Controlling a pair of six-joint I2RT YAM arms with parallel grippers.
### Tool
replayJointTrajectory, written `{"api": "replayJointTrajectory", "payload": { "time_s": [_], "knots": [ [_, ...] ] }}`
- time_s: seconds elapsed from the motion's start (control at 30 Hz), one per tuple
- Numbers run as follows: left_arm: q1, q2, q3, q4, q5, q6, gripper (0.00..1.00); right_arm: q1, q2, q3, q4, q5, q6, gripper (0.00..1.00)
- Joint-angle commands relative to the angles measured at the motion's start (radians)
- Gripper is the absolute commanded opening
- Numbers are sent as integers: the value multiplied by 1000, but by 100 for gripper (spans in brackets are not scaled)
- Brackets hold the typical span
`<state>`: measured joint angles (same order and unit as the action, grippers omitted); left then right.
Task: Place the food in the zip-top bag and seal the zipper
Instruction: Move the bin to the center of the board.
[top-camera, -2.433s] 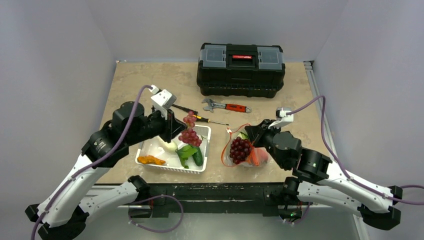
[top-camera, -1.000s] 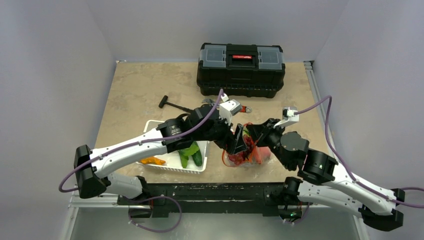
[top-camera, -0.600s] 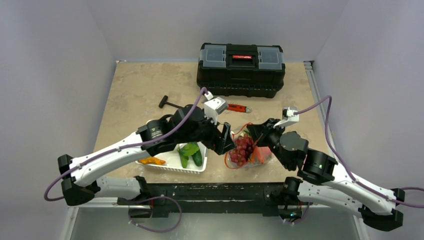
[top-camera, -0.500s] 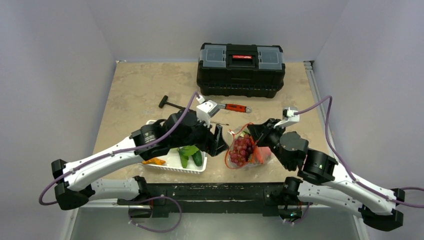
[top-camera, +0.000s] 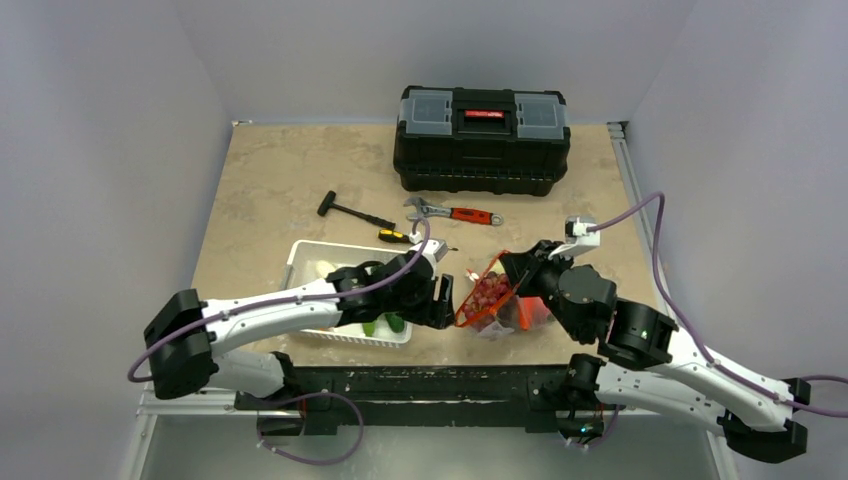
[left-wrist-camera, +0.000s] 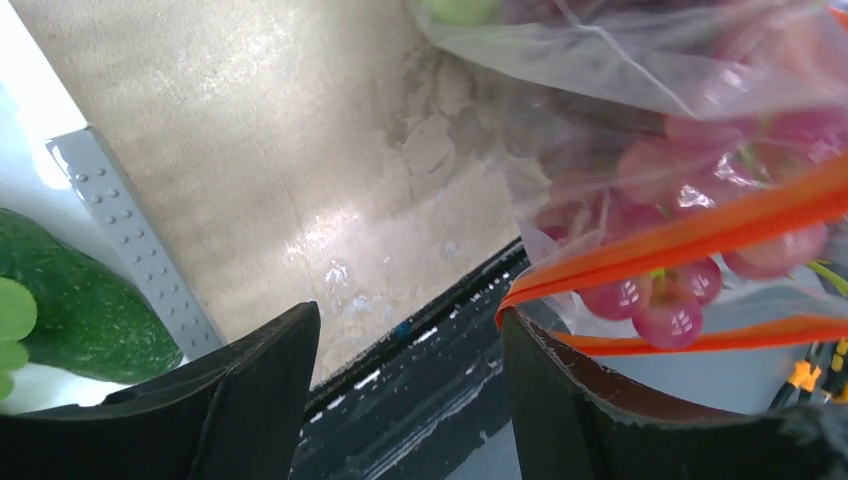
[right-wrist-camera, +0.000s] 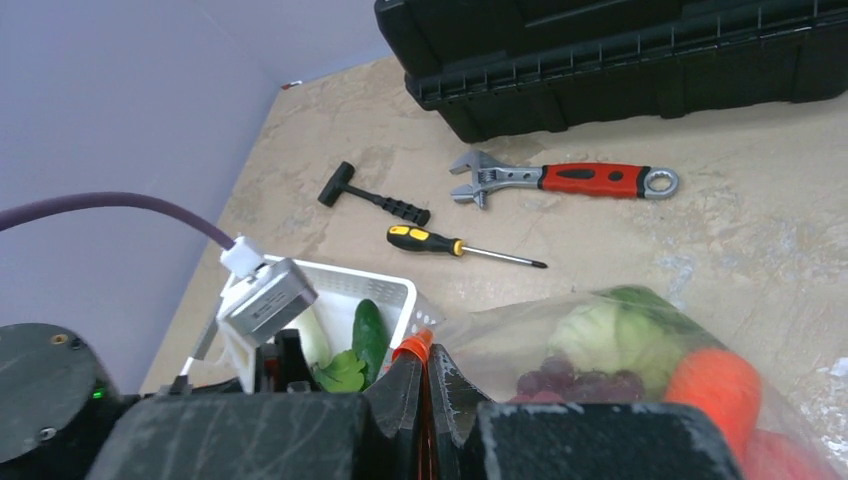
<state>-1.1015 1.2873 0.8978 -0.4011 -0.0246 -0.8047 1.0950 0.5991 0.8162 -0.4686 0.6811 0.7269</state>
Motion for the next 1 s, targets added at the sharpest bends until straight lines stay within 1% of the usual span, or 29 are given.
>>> {"api": "replayJointTrajectory", "payload": {
  "time_s": [0.0, 0.07, 0.17, 0.27, 0.37, 0.43, 0.5, 0.57, 0.6, 0.7, 0.77, 0.83, 0.9, 0.97],
  "knots": [
    [15, 71, -35, 60, -63, -85, 67, 2, -38, 25, 68, 31, 7, 0],
    [40, 72, -84, 97, -81, -100, 71, 0, -42, 23, 64, 28, 11, 0],
    [132, 51, -203, 164, -13, -124, 72, 3, -40, 19, 66, 24, 13, 0],
    [212, -32, -294, 158, -15, -124, 76, 2, -30, 16, 73, 15, 11, 0],
    [250, -177, -330, 78, -82, -96, 82, 2, -11, 1, 105, -5, 10, 0],
    [268, -255, -328, -7, -130, -72, 85, 3, 7, -12, 130, -34, 7, 0],
    [282, -321, -318, -70, -146, -41, 88, 3, 30, -18, 150, -55, 5, 0],
    [287, -386, -305, -91, -112, 7, 90, 3, 57, -16, 159, -70, 1, 0],
    [287, -417, -300, -77, -66, 31, 90, 2, 67, -14, 162, -75, 0, 0],
    [284, -475, -289, 38, 142, 74, 90, 2, 85, -9, 170, -84, -5, 0],
    [283, -483, -292, 168, 274, 53, 90, 2, 90, -9, 178, -92, -9, 0],
    [269, -465, -287, 250, 363, 9, 90, 3, 95, -6, 182, -99, -10, 0],
    [218, -432, -257, 274, 358, 3, 90, 1, 103, -2, 184, -104, -10, 0],
    [129, -388, -205, 238, 270, 31, 90, 3, 107, 0, 184, -109, -12, 0]
  ]
}}
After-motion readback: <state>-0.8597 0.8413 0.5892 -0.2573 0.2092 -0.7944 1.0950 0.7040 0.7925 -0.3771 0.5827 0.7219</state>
